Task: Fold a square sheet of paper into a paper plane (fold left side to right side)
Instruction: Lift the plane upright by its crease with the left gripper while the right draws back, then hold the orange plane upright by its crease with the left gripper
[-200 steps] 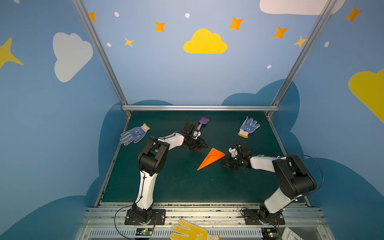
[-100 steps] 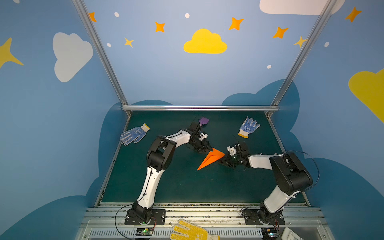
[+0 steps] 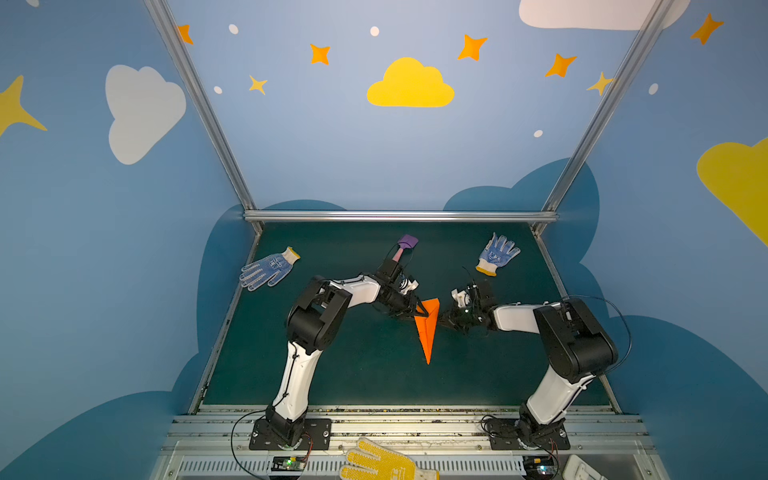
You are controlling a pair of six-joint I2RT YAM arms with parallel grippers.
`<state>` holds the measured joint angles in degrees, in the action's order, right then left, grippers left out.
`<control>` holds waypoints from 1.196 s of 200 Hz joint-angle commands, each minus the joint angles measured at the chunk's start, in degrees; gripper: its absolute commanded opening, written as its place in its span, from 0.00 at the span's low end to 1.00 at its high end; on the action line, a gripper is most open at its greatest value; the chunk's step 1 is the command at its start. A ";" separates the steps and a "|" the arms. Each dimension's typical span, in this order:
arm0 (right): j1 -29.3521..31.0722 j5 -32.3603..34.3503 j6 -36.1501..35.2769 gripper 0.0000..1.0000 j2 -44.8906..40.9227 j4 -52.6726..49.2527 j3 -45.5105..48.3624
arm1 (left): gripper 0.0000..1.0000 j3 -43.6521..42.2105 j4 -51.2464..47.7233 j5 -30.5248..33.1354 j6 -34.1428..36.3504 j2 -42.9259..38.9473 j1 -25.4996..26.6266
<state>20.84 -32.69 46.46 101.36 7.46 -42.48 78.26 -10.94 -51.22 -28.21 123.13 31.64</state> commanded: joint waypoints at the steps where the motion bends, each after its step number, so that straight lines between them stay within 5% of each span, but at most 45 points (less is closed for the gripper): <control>1: 0.34 5.59 -0.58 0.00 3.58 -4.75 1.08 | 0.37 -2.43 7.54 1.04 -3.92 -2.44 -0.09; 47: 0.25 4.94 -0.72 0.00 3.38 -5.03 1.00 | 0.04 -5.41 12.16 4.80 -7.92 -4.35 -0.26; 94: 0.23 4.26 -3.60 0.00 -3.91 -9.81 -0.14 | 0.03 0.79 -12.59 28.03 2.52 -13.84 -0.19; 147: 2.72 4.13 -6.20 0.00 -9.45 -14.03 -0.31 | 0.04 12.95 -35.57 48.31 10.89 -11.84 0.95; 239: 8.15 5.36 -4.71 0.00 -9.08 -11.86 1.17 | 0.04 15.17 -39.74 51.75 13.00 -5.75 1.98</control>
<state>28.29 -28.14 41.65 91.90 -4.47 -41.78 93.10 -48.64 -1.23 -16.32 117.14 33.06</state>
